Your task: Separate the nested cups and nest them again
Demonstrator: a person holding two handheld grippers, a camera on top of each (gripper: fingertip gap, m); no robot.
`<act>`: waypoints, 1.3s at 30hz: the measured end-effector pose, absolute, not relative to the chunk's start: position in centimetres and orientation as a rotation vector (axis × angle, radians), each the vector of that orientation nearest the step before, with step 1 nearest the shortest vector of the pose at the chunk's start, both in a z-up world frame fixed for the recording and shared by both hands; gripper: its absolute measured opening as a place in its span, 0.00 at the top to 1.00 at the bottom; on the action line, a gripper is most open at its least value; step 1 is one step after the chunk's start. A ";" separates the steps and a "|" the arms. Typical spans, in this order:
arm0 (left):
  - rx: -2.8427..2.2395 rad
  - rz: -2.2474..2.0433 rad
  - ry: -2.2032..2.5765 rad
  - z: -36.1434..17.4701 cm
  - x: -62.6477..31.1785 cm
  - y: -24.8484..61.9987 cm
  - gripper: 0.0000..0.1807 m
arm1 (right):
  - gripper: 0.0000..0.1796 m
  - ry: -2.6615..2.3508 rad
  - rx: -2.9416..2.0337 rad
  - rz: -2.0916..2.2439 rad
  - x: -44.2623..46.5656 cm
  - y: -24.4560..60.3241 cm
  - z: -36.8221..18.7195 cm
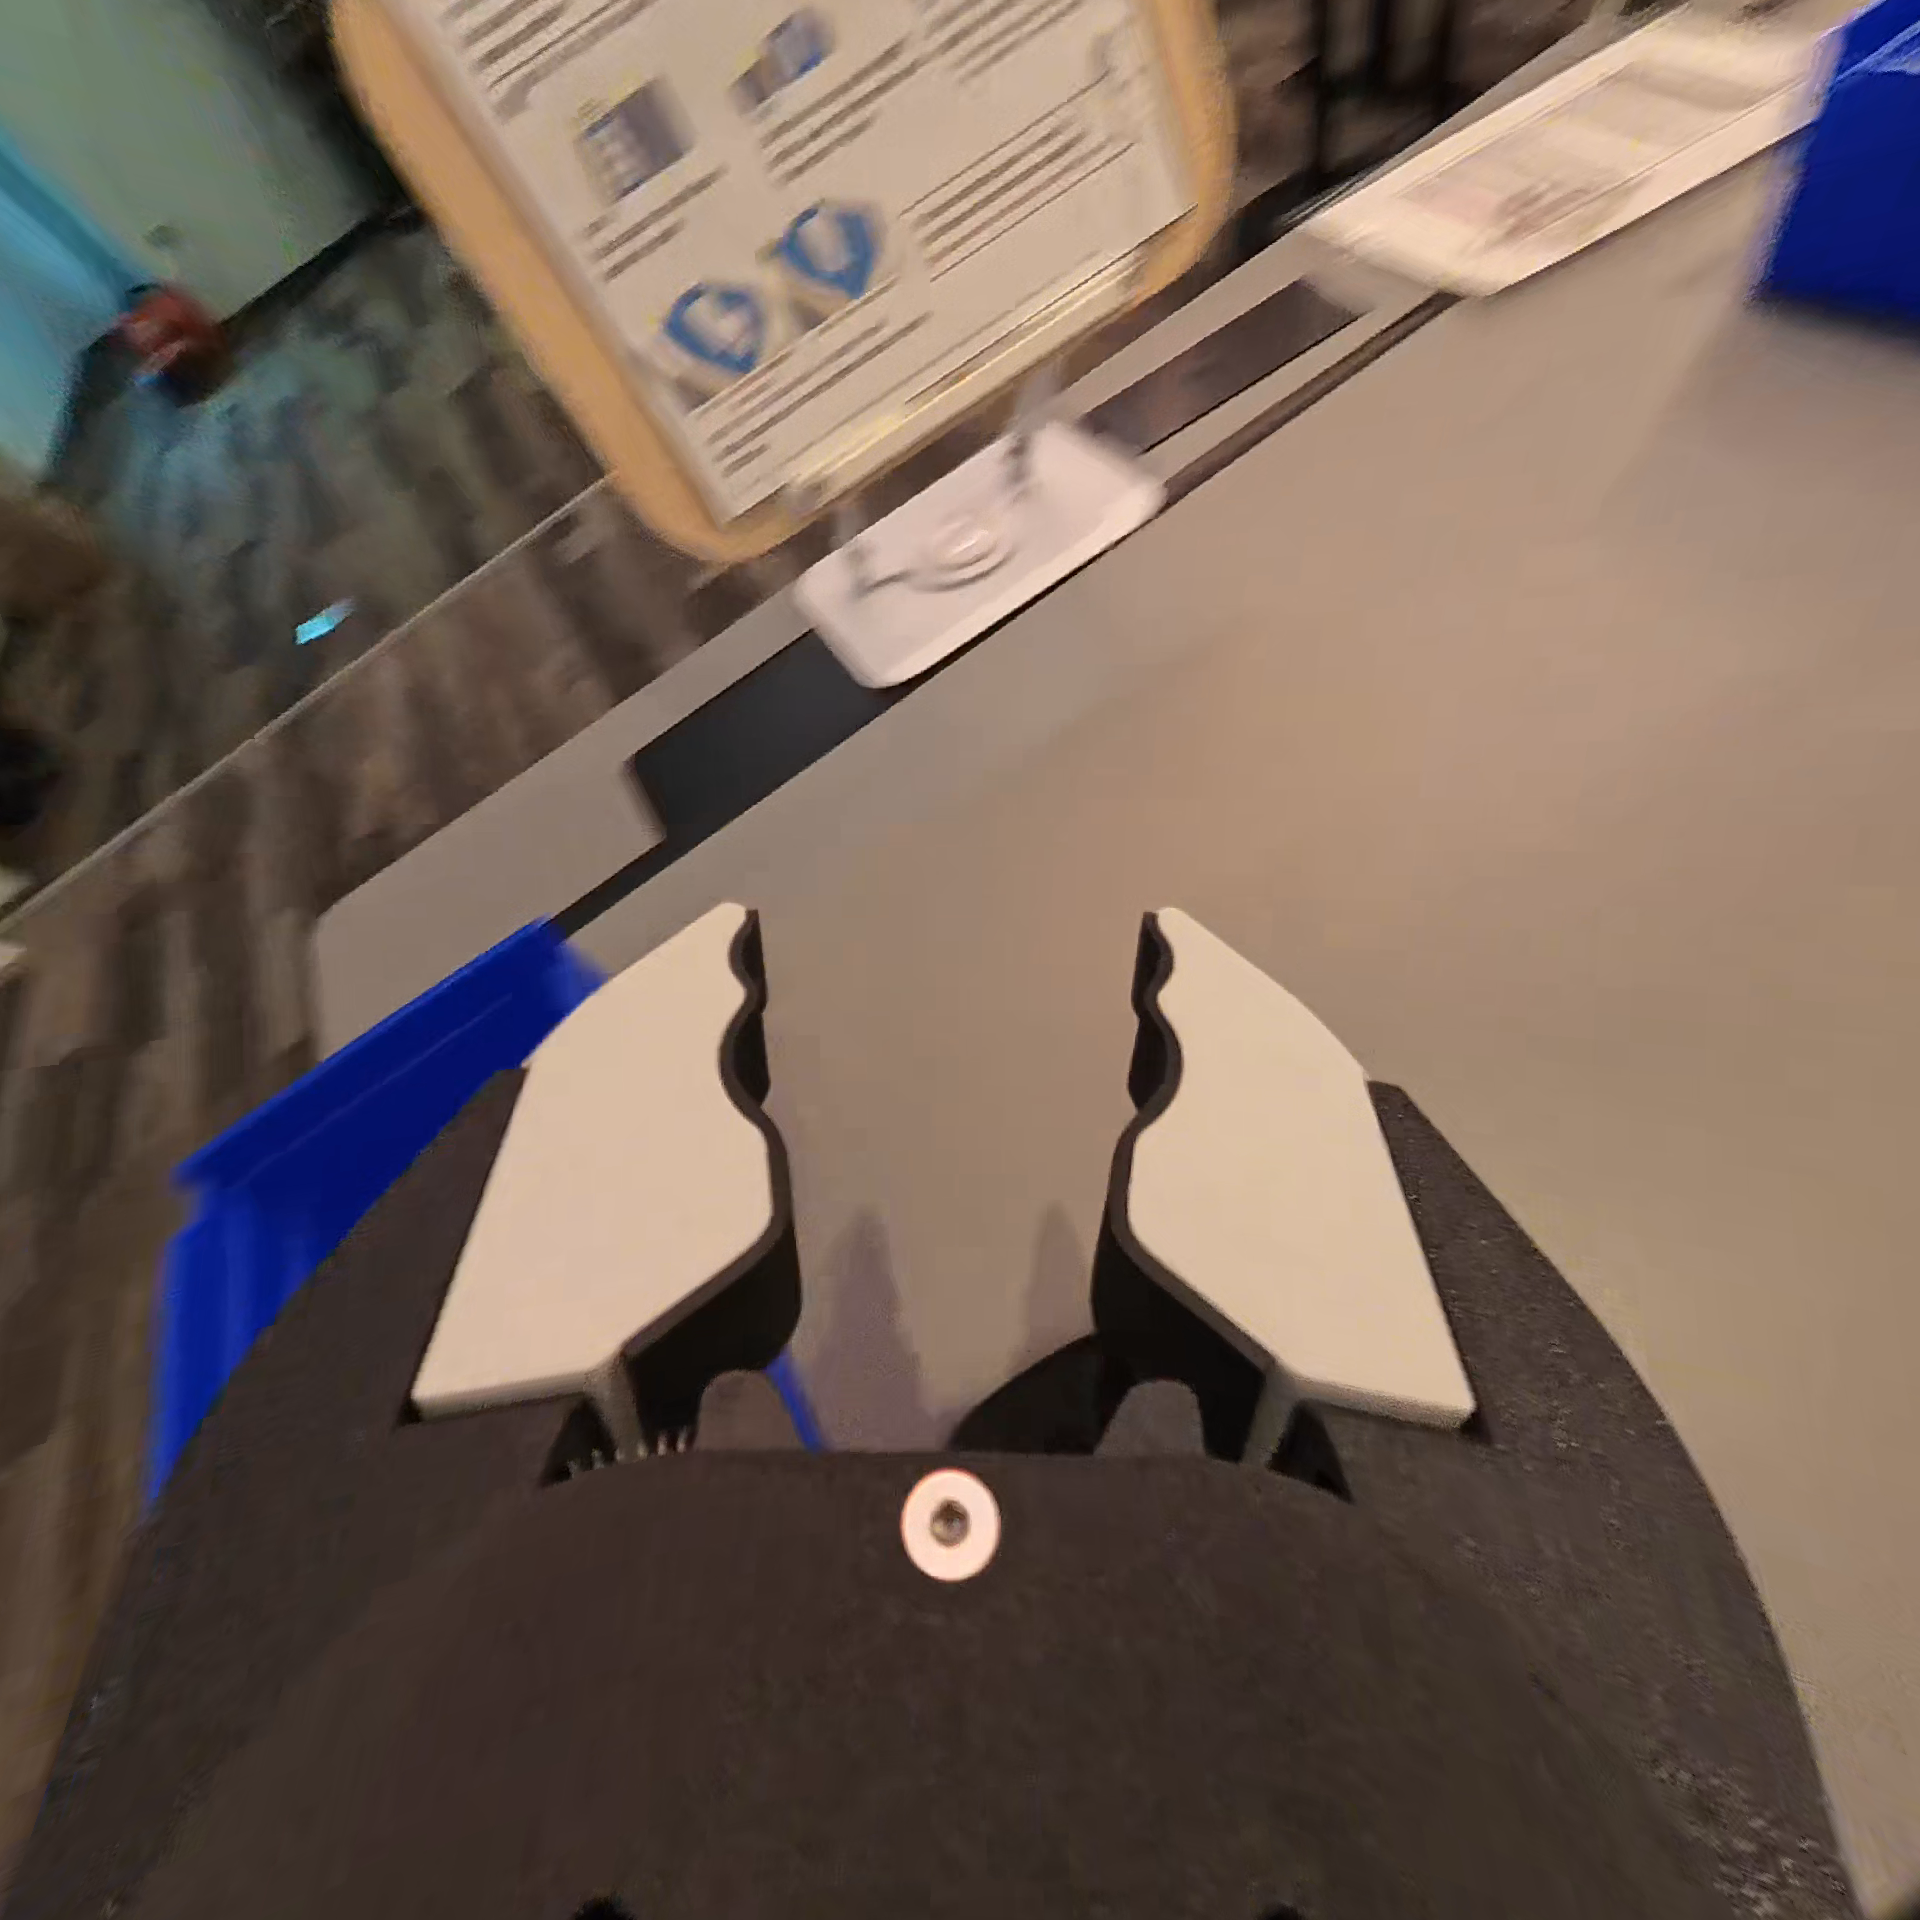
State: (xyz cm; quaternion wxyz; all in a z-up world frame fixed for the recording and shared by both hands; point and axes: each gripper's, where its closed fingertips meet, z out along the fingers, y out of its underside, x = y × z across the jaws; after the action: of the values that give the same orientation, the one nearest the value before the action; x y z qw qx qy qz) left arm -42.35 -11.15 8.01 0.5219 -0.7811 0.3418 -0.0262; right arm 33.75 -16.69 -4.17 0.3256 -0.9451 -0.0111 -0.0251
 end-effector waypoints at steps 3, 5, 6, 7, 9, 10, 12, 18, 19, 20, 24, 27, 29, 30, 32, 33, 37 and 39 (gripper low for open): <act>-1.917 0.208 0.710 7.0 -47.3 -8.7 0.66 | 0.67 -0.030 -2.601 -0.004 34.4 -15.8 -6.7; -1.963 0.329 0.651 6.4 -50.0 -7.7 0.66 | 0.69 -0.031 -2.676 0.001 34.5 -15.3 -8.3; -1.990 0.370 0.624 6.0 -51.1 -7.3 0.66 | 0.70 -0.035 -2.712 -0.012 34.6 -15.1 -8.9; -2.027 0.389 0.598 5.6 -52.1 -7.1 0.64 | 0.71 -0.029 -2.747 -0.036 34.9 -15.0 -9.5; -2.115 0.381 0.545 4.6 -53.7 -6.7 0.63 | 0.74 -0.018 -2.822 -0.046 35.0 -15.0 -10.7; -2.171 0.334 0.512 4.0 -54.3 -6.7 0.63 | 0.75 -0.015 -2.857 -0.039 34.9 -15.1 -11.3; -2.285 0.183 0.438 2.8 -54.7 -6.8 0.64 | 0.89 -0.053 -2.908 0.009 34.4 -15.4 -12.2; -2.505 0.104 0.307 -1.0 -56.9 -6.1 0.66 | 0.97 0.016 -2.900 0.162 33.6 -15.3 -12.3; -2.547 0.093 0.293 -2.0 -57.0 -6.1 0.66 | 0.97 0.005 -2.901 0.152 33.6 -15.3 -12.3; -2.576 0.136 0.289 -2.9 -57.5 -5.9 0.66 | 0.97 -0.004 -2.902 0.140 33.6 -15.4 -12.3; -2.688 0.320 0.273 -6.4 -59.7 -5.4 0.72 | 0.97 0.001 -2.900 0.141 33.5 -15.5 -12.3; -2.780 0.245 0.222 -8.9 -59.4 -5.3 0.88 | 0.96 0.000 -2.901 0.137 33.4 -15.6 -12.3; -2.797 0.155 0.184 -9.8 -58.6 -4.9 0.97 | 0.96 -0.004 -2.903 0.139 33.3 -15.7 -12.3; -2.790 0.139 0.176 -9.9 -58.3 -4.5 0.98 | 0.96 -0.007 -2.905 0.139 33.2 -15.7 -12.3; -2.781 0.118 0.184 -9.9 -57.6 -4.0 0.98 | 0.96 -0.006 -2.908 0.135 33.1 -15.8 -12.3; -2.782 0.128 0.193 -9.9 -57.3 -3.8 0.98 | 0.96 -0.002 -2.911 0.131 33.1 -15.8 -12.3; -2.787 0.166 0.249 -9.9 -55.1 -3.3 0.97 | 0.96 0.021 -2.921 0.127 33.0 -15.8 -12.3; -2.790 0.163 0.280 -10.0 -53.5 -3.4 0.97 | 0.96 0.030 -2.920 0.126 32.9 -15.8 -12.3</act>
State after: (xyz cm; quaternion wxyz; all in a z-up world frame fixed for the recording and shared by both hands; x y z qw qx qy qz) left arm -53.53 -3.44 -9.98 0.1655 -0.9796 0.0985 0.0574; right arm 32.92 -15.81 -12.33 0.1094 -0.9930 0.0104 0.0427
